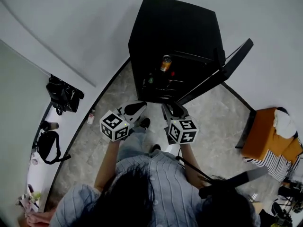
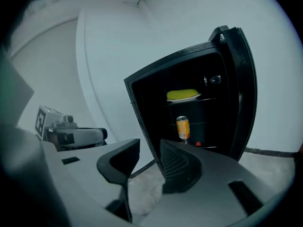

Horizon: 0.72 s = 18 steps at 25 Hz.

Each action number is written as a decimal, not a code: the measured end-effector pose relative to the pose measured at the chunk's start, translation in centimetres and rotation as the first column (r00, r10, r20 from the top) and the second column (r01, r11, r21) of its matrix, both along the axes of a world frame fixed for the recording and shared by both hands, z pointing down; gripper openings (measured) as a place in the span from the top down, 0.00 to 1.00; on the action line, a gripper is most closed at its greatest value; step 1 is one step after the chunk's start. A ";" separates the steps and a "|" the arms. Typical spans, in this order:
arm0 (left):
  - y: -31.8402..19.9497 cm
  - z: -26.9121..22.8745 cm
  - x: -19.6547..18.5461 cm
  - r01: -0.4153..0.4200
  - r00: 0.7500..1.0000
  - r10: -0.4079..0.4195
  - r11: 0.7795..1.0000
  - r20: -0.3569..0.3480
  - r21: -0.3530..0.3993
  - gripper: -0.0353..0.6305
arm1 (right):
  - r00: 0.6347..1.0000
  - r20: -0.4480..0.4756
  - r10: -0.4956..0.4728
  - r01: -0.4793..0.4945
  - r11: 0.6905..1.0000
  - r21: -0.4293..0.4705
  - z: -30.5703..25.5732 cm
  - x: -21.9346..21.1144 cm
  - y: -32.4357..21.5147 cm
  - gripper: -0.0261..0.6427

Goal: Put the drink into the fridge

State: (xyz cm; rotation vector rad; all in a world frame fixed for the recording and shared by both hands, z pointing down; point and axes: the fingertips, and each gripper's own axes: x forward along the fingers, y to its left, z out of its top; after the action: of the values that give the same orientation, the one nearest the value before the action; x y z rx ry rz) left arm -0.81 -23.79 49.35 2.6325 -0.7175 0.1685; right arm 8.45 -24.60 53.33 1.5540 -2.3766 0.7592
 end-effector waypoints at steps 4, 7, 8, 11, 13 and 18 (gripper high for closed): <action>2.5 -0.4 1.6 -0.021 1.000 0.021 1.000 0.009 0.001 0.93 | 1.000 0.015 -0.013 0.013 1.000 0.010 -0.8 0.5 2.0 0.75; 4.5 -0.5 2.8 -0.030 0.999 0.030 1.000 0.017 -0.001 0.93 | 1.000 0.017 -0.025 0.025 1.000 0.006 -0.9 1.0 3.8 0.75; 5.2 -0.6 3.1 -0.029 0.999 0.029 1.000 0.018 -0.001 0.93 | 0.999 0.019 -0.029 0.029 1.000 0.004 -0.9 1.3 4.4 0.75; 6.8 -0.8 4.1 -0.016 1.000 0.016 1.000 0.013 0.000 0.93 | 0.998 0.019 -0.052 0.052 0.999 0.002 -1.0 1.9 6.3 0.76; 7.9 -0.8 4.6 -0.004 1.000 0.004 1.000 0.011 0.000 0.93 | 0.997 0.019 -0.071 0.071 0.997 0.003 -1.1 2.1 7.5 0.76; 11.3 -0.6 6.3 0.005 1.000 -0.005 1.000 0.022 0.004 0.93 | 0.994 0.027 -0.107 0.107 0.994 0.002 -0.8 2.8 11.0 0.78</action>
State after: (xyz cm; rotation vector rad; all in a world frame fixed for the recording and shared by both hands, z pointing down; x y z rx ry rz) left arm 5.46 -12.46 48.71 2.6359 -0.7321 0.1947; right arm 11.26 -13.56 52.51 1.4116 -2.4570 0.7611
